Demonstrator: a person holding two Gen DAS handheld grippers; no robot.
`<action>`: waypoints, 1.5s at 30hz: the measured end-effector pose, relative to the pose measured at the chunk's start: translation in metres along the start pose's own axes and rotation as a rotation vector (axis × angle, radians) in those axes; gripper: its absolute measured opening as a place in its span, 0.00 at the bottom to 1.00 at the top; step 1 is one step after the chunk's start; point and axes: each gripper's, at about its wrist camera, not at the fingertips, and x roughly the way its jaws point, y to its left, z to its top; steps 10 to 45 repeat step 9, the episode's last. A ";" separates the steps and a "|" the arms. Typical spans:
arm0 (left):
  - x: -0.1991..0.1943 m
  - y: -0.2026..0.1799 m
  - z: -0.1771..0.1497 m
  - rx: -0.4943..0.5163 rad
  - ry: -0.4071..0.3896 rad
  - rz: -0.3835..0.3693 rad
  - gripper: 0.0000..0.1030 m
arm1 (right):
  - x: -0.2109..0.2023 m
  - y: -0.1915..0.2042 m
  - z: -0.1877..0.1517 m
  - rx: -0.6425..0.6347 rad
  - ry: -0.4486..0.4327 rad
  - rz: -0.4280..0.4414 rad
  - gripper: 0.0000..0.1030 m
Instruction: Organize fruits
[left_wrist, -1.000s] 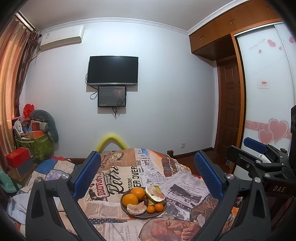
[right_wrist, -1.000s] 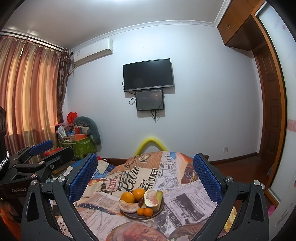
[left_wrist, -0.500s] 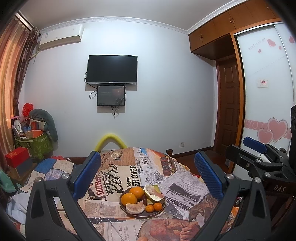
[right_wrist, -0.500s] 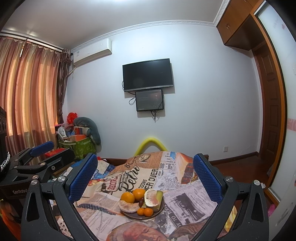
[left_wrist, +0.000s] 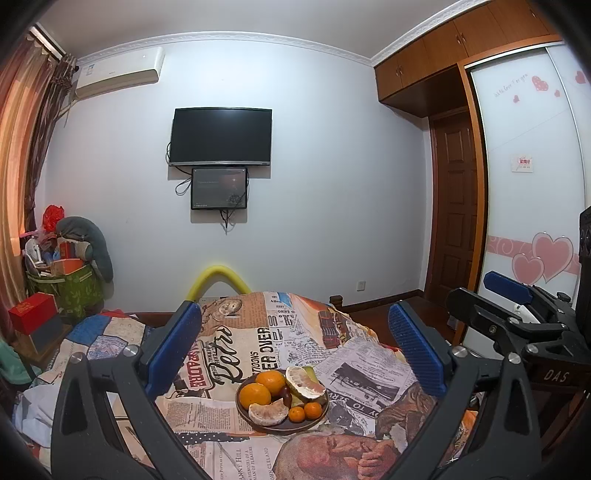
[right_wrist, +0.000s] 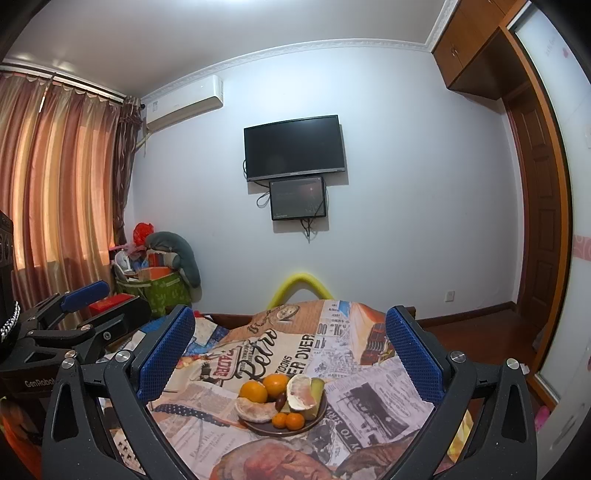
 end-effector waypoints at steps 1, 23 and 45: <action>0.001 0.000 0.000 -0.002 0.001 0.000 1.00 | 0.000 0.000 -0.001 -0.001 0.001 -0.001 1.00; 0.007 0.003 -0.002 -0.009 0.017 0.001 1.00 | 0.003 -0.003 -0.004 0.003 0.015 -0.003 1.00; 0.007 0.003 -0.002 -0.009 0.017 0.001 1.00 | 0.003 -0.003 -0.004 0.003 0.015 -0.003 1.00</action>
